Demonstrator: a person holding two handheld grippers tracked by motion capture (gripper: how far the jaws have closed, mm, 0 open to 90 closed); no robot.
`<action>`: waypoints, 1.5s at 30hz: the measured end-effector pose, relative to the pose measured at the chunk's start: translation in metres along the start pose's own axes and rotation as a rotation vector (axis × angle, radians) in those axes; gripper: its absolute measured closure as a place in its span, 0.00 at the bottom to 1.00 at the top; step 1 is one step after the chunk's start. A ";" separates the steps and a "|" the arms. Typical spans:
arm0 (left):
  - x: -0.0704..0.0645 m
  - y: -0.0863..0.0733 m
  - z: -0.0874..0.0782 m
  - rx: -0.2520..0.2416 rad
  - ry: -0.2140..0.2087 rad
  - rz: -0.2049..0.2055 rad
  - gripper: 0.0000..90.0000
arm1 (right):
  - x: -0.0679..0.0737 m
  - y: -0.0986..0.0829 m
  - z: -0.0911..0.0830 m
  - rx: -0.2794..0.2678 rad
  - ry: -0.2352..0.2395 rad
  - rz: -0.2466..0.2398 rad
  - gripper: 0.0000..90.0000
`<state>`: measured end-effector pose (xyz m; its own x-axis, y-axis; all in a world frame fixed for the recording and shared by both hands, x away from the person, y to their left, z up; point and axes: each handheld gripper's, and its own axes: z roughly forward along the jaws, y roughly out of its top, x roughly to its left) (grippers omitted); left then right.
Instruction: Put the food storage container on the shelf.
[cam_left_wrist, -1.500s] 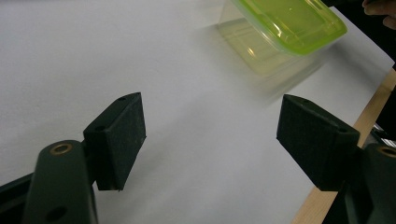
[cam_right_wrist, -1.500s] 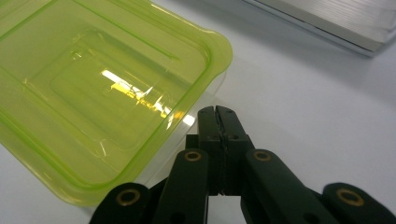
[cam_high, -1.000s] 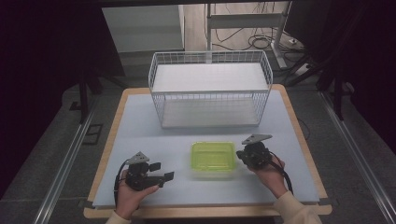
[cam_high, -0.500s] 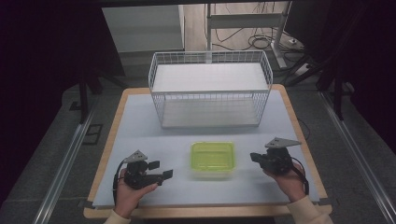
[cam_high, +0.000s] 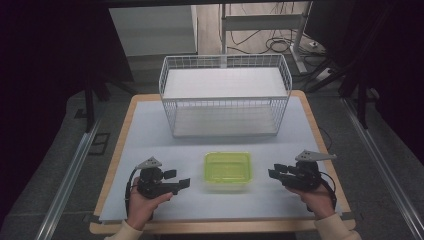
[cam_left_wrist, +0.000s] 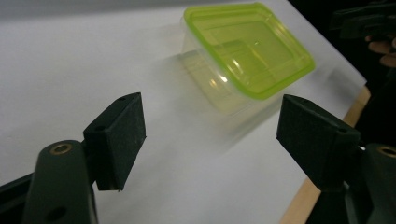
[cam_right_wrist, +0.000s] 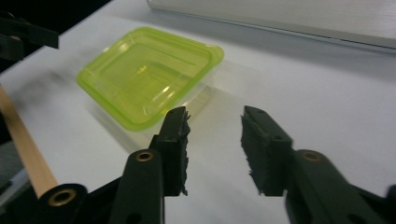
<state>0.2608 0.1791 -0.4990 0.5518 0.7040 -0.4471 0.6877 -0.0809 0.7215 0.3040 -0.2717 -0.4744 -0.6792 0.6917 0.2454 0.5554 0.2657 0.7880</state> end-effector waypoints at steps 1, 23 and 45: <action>0.000 0.001 0.000 -0.001 -0.007 -0.008 0.26 | -0.001 0.000 0.000 -0.002 0.007 0.008 0.63; 0.006 0.029 0.027 0.042 -0.090 -0.117 0.28 | 0.000 0.019 0.028 0.032 0.109 0.129 0.39; 0.017 0.041 0.065 0.107 -0.115 -0.179 0.35 | -0.009 0.020 0.063 0.099 0.123 0.246 0.49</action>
<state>0.3287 0.1416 -0.5111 0.4627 0.6295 -0.6242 0.8219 -0.0408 0.5682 0.3514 -0.2299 -0.4964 -0.5678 0.6583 0.4942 0.7508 0.1681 0.6388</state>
